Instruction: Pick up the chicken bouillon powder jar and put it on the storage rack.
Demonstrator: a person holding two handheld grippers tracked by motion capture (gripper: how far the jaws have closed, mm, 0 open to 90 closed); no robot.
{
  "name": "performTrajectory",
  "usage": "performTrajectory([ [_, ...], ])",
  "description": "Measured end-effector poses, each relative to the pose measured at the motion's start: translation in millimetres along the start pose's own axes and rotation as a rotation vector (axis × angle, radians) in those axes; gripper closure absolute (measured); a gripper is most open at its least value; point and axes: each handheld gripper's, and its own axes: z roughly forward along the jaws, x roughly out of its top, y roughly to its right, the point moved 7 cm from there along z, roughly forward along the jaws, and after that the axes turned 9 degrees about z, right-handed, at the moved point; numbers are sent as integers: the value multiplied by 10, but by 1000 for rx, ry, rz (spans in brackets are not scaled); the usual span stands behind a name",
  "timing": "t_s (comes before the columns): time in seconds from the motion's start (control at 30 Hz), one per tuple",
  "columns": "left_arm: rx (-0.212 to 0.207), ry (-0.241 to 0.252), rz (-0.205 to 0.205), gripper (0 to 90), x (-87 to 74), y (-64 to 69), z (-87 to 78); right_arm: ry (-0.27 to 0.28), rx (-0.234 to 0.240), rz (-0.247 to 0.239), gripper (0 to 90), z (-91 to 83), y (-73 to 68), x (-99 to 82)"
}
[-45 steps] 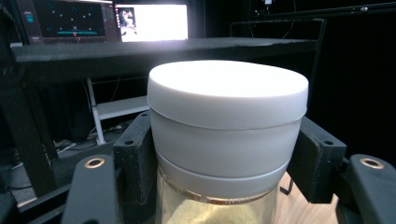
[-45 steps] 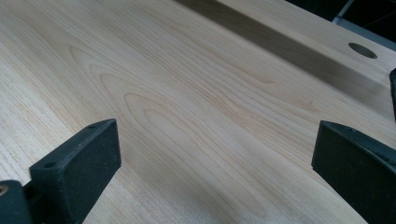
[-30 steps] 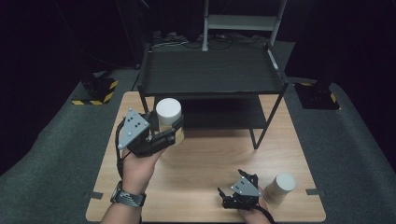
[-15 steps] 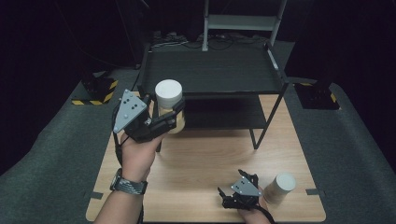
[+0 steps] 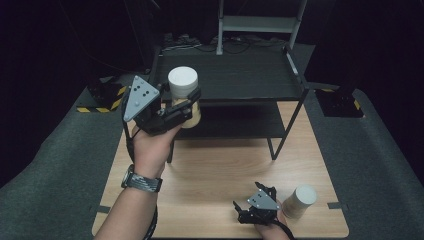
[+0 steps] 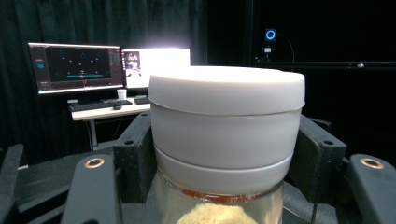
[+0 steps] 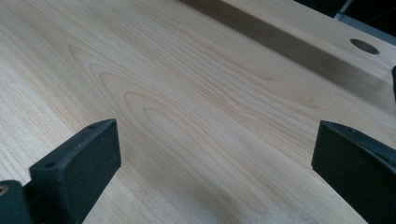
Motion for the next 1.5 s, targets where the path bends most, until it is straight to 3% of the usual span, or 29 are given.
performTrajectory([
  [0.47, 47, -4, 17, 342, 139, -61, 255, 5, 6, -3, 6, -5, 9, -5],
  [0.9, 77, -1, 4, 341, 184, -154, 510, 8, 18, 9, 6, -11, 29, -9],
  [1.5, 121, -19, 6, 341, 60, -230, 794, 13, 30, 14, 6, -16, 49, -15],
])
